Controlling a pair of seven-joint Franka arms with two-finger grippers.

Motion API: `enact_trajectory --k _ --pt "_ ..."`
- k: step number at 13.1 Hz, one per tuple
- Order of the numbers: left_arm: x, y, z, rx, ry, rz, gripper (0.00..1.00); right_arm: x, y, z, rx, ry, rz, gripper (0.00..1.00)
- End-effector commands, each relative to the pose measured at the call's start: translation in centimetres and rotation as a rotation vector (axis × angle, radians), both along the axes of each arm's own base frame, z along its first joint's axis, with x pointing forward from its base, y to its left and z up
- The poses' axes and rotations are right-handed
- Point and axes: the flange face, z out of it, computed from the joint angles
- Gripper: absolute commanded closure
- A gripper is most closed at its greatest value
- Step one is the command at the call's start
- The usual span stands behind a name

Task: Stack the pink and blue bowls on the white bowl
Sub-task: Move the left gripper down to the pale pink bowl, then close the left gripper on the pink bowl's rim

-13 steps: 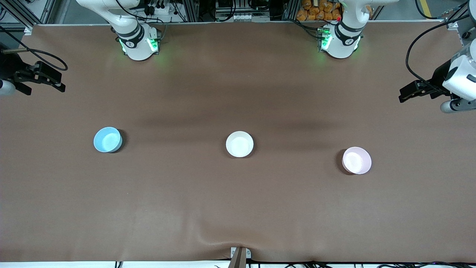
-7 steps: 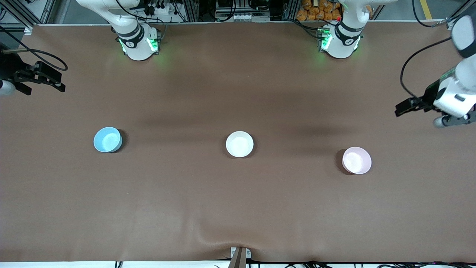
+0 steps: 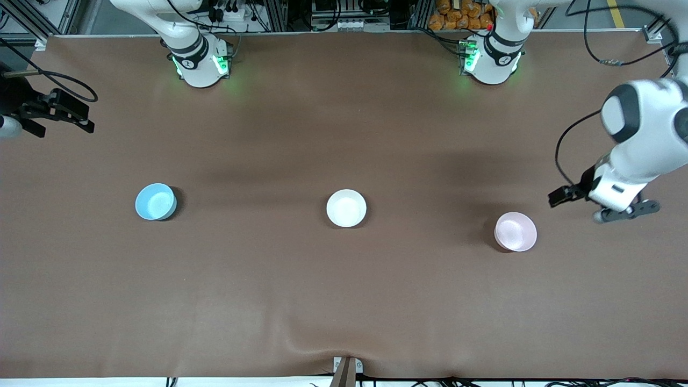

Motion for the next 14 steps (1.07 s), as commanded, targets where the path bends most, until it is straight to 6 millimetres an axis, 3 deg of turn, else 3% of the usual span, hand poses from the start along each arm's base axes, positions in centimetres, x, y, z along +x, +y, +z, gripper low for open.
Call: enact_trajectory --k 1,6,7,11,14 --pt "1.0 0.3 -4.9 -0.013 -0.013 -0.002 0.0 0.1 -0.2 0.2 -0.003 0.001 -0.017 0.0" --pt "1.8 -0.1 -10.6 -0.015 -0.018 -0.008 0.0 0.1 -0.2 0.2 -0.003 0.003 -0.018 0.0" --pt "1.8 -0.2 -11.4 -0.015 -0.013 -0.009 0.04 0.0 -0.1 0.1 -0.003 0.006 -0.016 0.0" --pt "1.7 -0.8 -13.8 -0.03 0.0 -0.001 0.27 0.0 -0.1 0.2 -0.003 0.004 -0.016 0.0" --pt "1.6 -0.9 -14.7 -0.035 0.004 0.005 0.54 0.0 -0.1 0.1 -0.003 0.006 -0.016 0.0"
